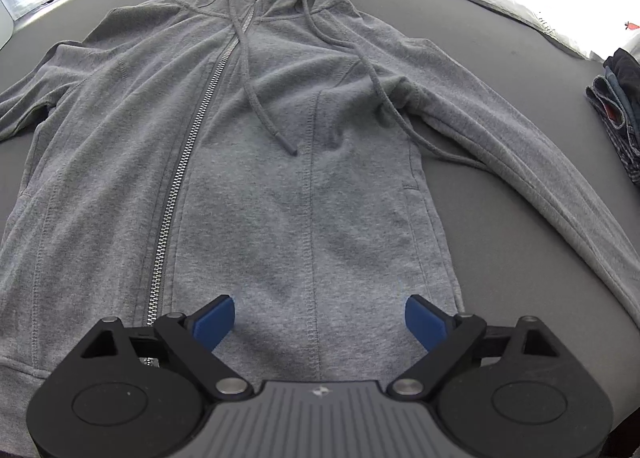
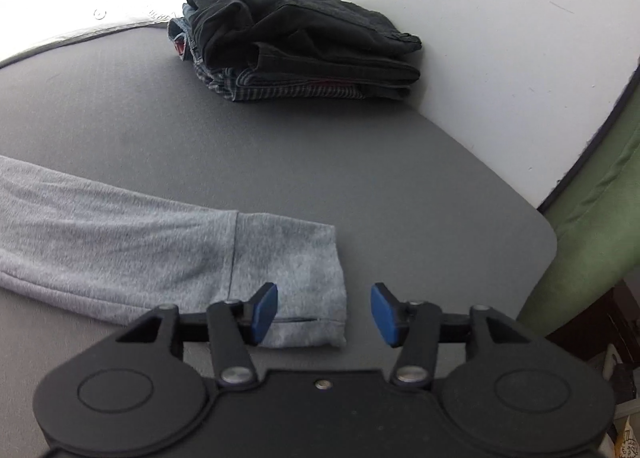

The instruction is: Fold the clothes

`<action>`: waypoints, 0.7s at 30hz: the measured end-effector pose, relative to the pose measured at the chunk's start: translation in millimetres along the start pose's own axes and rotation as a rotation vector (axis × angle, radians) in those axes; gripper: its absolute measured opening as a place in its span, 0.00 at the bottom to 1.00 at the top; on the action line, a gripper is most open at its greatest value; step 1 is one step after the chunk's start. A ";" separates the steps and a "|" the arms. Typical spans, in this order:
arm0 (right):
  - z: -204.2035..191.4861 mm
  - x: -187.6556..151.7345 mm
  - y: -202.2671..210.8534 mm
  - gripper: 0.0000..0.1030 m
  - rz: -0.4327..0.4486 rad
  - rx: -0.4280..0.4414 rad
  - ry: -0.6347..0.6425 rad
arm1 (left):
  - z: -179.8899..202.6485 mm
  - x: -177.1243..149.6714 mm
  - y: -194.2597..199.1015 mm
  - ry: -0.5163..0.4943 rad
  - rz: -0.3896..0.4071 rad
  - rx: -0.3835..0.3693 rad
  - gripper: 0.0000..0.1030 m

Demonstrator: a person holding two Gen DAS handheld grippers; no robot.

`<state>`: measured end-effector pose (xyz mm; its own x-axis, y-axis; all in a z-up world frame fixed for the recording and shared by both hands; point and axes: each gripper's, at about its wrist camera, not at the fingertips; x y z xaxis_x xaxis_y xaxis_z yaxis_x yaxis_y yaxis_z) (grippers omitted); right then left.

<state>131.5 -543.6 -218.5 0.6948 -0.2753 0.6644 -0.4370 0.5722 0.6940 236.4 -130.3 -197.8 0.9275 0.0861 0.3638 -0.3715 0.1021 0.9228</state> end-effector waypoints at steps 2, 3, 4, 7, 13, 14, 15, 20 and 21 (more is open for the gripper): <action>-6.8 0.5 11.3 0.52 0.013 0.021 -0.009 | -11.6 -4.3 9.0 0.034 0.002 -0.010 0.90; -12.7 1.0 16.5 0.56 0.018 0.033 -0.005 | -19.0 -5.9 13.2 0.054 0.004 -0.009 0.90; -20.6 1.3 22.4 0.60 0.022 0.054 0.002 | -26.3 -7.3 17.5 0.075 0.006 -0.007 0.90; -47.5 2.7 40.6 0.76 0.038 0.166 0.013 | -51.0 -12.0 32.6 0.119 0.034 0.011 0.90; -142.2 -0.8 81.2 0.77 0.032 0.487 0.123 | -114.8 -21.3 70.0 0.180 0.130 0.096 0.90; -165.1 -2.4 91.2 0.77 0.042 0.544 0.163 | -126.8 -22.5 74.7 0.183 0.148 0.105 0.90; -186.9 -3.9 100.1 0.77 0.049 0.599 0.202 | -138.6 -22.7 78.3 0.184 0.163 0.116 0.90; -288.2 -22.5 164.4 0.78 0.065 0.801 0.386 | -215.2 -13.7 93.8 0.147 0.249 0.229 0.90; -305.3 -27.1 177.6 0.79 0.064 0.820 0.401 | -231.7 -10.5 95.9 0.136 0.267 0.255 0.90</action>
<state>209.4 -198.7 -197.9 0.7347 0.1152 0.6685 -0.6437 -0.1928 0.7406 181.3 108.3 -142.5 0.7794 0.2082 0.5909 -0.5605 -0.1896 0.8062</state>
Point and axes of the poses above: each gripper's, at about its wrist camera, not at the fingertips, and y roughly against the way its jaws point, z to its right, x to its top
